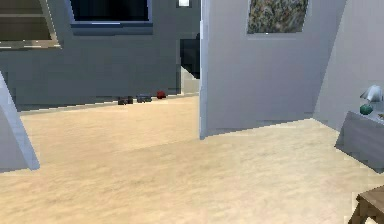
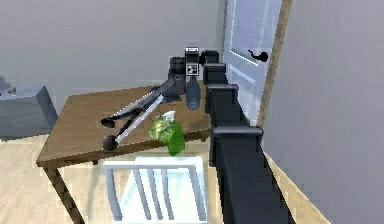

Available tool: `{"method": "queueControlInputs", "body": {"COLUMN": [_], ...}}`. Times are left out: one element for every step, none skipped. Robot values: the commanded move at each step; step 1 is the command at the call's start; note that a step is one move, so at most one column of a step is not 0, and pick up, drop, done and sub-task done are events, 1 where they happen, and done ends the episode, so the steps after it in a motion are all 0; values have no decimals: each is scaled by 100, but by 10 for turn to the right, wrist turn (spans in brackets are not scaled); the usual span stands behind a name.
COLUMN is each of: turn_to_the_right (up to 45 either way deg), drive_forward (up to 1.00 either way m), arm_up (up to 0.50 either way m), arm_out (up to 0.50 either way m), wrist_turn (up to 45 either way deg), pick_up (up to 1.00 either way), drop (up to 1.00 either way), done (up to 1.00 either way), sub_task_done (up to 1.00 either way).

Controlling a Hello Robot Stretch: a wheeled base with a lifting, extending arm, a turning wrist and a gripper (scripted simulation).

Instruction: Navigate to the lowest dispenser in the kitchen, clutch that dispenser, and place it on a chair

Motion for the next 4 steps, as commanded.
{"method": "queueControlInputs", "body": {"turn_to_the_right": [0, 0, 0, 0], "drive_forward": [0, 0, 0, 0], "arm_up": [0, 0, 0, 0], "arm_out": [0, -40, 46, 0], "wrist_turn": [-150, 0, 0, 450], "pick_up": [0, 0, 0, 0], "drop": [0, 0, 0, 0], "done": [0, 0, 0, 0], "sub_task_done": [0, 0, 0, 0]}}
